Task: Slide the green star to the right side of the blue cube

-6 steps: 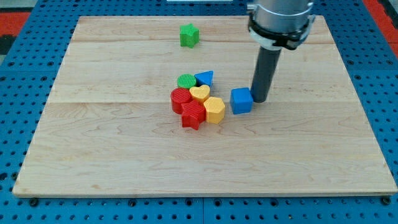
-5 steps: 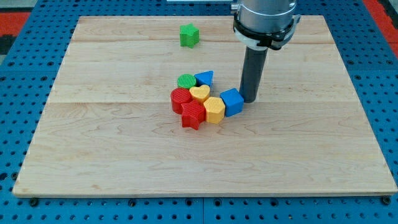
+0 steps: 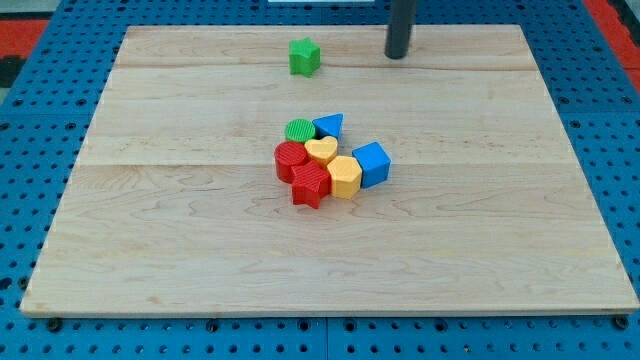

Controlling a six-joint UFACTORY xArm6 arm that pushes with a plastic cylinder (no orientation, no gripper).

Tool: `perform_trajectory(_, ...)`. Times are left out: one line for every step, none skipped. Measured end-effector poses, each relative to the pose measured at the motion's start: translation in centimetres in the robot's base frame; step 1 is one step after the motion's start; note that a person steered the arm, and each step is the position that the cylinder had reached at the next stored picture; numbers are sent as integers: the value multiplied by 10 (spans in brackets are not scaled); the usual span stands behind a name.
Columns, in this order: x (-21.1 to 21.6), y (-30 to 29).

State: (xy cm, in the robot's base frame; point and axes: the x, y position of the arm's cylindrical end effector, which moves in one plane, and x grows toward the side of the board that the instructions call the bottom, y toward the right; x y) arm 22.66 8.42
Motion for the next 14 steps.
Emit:
perform_trajectory(-34,-36)
perform_trajectory(-33,-90)
perform_trajectory(-14,-128)
perform_trajectory(42,-88)
perform_trajectory(82,-36)
perform_trajectory(59,-35)
perform_trajectory(30,-75)
perform_trajectory(27,-116)
perform_trajectory(46,-112)
perform_trajectory(73,-102)
perform_trajectory(104,-89)
perform_trajectory(120,-70)
perform_trajectory(127,-43)
perform_trajectory(138,-14)
